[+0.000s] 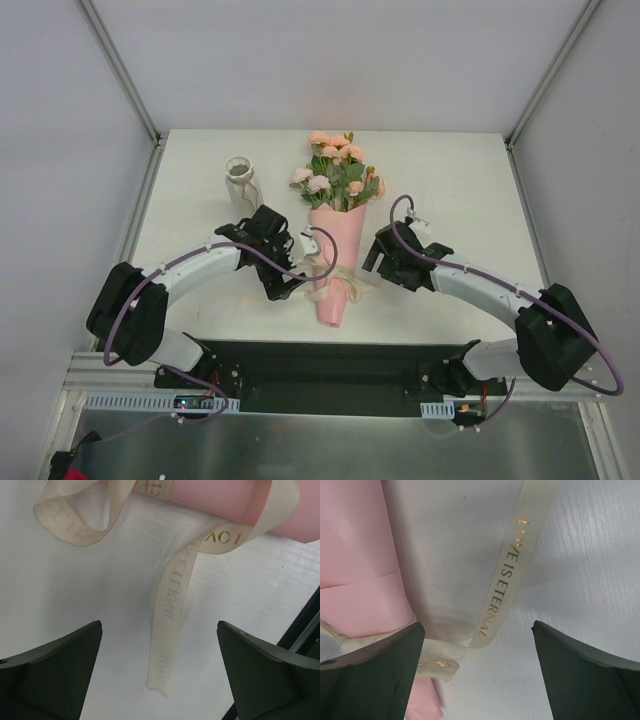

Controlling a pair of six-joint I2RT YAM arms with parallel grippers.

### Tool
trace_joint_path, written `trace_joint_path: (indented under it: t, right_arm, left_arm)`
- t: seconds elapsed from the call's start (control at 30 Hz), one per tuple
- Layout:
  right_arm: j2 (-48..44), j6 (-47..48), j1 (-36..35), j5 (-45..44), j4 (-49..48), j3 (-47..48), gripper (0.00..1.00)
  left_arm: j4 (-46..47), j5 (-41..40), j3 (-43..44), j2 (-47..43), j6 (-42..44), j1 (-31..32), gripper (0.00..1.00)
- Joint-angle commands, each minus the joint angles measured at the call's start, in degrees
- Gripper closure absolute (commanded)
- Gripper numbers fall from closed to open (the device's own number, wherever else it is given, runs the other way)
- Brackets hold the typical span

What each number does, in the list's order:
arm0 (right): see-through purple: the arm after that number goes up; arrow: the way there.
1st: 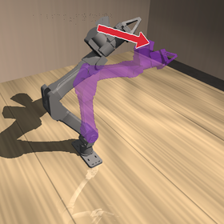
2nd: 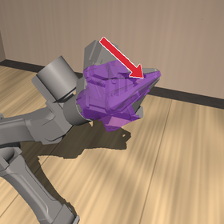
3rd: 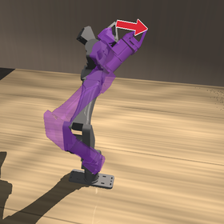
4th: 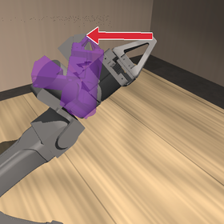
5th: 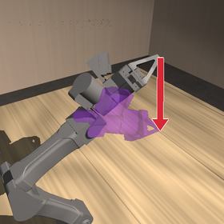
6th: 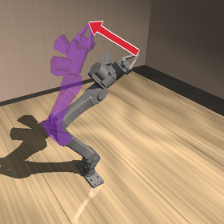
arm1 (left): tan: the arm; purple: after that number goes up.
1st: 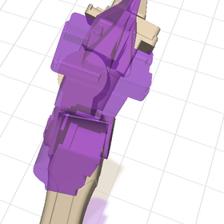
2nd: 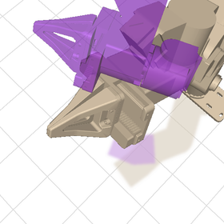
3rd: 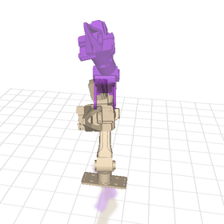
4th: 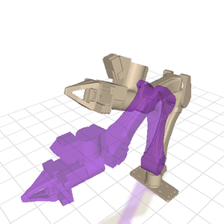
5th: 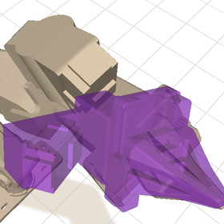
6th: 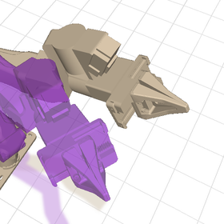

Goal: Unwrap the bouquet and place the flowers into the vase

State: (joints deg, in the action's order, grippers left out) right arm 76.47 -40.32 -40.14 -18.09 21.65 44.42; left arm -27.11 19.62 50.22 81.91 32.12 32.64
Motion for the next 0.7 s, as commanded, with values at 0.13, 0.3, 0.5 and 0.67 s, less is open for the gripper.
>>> trace_joint_path:
  t: [0.13,0.3,0.5,0.67]
  right_arm:
    - [1.58,-8.90,-0.99,4.11,-0.91,0.14,0.08]
    - [3.42,-11.80,-2.31,4.46,-1.35,-0.48,0.11]
    - [3.69,-17.07,-3.98,2.80,-0.90,-3.19,0.15]
    - [2.20,-19.01,-3.89,0.42,-2.93,-5.22,0.17]
  left_arm:
    - [5.22,-3.71,-2.31,3.34,4.44,2.60,0.01]
    - [8.30,-6.16,-4.16,4.57,5.41,4.53,0.06]
    - [12.17,-8.89,-7.32,3.52,5.85,5.41,0.18]
    - [15.24,-10.30,-9.00,3.35,6.64,5.68,0.38]
